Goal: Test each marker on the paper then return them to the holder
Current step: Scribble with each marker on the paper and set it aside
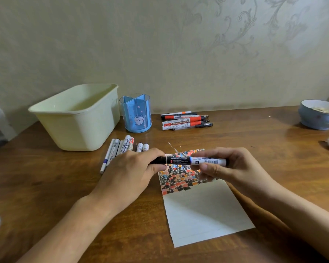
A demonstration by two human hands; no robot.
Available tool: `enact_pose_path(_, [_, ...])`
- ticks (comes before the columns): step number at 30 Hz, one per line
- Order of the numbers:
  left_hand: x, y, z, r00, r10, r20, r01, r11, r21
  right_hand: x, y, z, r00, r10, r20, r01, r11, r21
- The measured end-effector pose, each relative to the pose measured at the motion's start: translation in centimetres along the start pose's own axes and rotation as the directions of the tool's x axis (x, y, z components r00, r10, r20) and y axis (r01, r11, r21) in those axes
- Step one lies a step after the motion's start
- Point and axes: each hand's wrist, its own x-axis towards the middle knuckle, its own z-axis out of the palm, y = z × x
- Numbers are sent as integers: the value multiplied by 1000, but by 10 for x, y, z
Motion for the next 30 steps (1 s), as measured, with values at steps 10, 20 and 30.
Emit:
enact_pose_path(10, [-1, 8, -7, 996, 44, -76, -46, 999, -26, -2, 0, 6, 999, 47, -24, -45, 997, 69])
enact_pose_path(20, [-1, 9, -10, 990, 86, -113, -87, 996, -5, -5, -13, 15, 996, 75, -51, -72, 996, 62])
enact_pose_path(30, [9, -30, -30, 975, -121, -186, 95, 985, -144, 9, -36, 28, 997, 74, -29, -71, 994, 86])
